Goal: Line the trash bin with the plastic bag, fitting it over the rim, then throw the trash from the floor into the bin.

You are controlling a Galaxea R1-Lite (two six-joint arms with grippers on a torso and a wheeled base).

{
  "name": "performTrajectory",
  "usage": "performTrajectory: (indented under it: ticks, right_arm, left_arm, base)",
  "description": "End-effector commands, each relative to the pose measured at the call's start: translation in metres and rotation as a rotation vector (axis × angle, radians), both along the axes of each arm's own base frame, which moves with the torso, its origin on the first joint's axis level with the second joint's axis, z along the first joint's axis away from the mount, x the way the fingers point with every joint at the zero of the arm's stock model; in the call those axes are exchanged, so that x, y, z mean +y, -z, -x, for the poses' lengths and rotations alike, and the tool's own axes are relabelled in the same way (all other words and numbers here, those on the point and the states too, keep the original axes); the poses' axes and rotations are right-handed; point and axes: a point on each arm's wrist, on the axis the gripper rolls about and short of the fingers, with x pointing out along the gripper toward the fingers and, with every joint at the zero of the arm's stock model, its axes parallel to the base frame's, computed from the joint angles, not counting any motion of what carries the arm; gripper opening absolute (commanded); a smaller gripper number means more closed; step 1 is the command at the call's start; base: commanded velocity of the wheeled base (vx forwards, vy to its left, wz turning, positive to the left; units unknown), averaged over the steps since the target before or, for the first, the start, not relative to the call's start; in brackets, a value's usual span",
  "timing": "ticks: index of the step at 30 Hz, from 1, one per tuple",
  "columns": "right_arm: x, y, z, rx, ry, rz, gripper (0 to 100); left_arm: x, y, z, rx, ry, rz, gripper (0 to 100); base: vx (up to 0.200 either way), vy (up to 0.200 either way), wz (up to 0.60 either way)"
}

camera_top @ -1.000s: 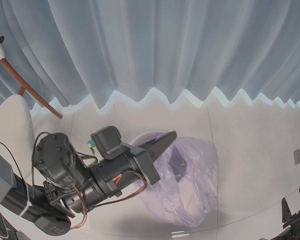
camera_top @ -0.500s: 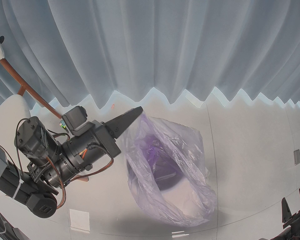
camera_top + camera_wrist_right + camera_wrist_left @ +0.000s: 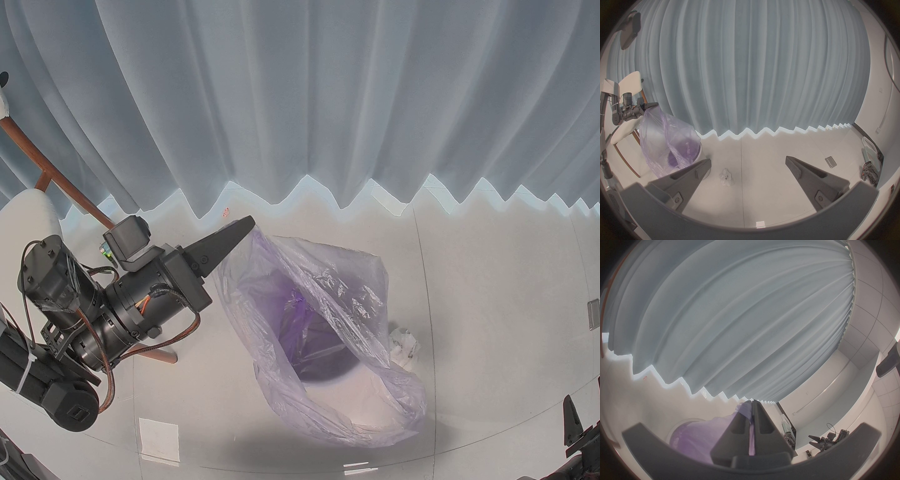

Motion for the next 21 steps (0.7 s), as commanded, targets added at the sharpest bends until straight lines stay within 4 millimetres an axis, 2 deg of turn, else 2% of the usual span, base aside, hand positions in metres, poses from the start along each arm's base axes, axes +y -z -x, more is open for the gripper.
performTrajectory:
  ticks: [1, 17, 21]
  right_arm:
    - [0.0, 0.005, 0.0, 0.0, 0.0, 0.0, 100]
    - [0.0, 0.005, 0.0, 0.0, 0.0, 0.0, 100]
    - [0.0, 0.005, 0.0, 0.0, 0.0, 0.0, 100]
  left_arm:
    - [0.002, 0.001, -0.002, -0.001, -0.007, -0.003, 0]
    - [0.019, -0.003, -0.018, -0.018, -0.089, 0.003, 0]
    - [0.021, 0.006, -0.03, 0.01, -0.114, -0.012, 0]
  base:
    - [0.0, 0.0, 0.0]
    - [0.0, 0.0, 0.0]
    - [0.0, 0.0, 0.0]
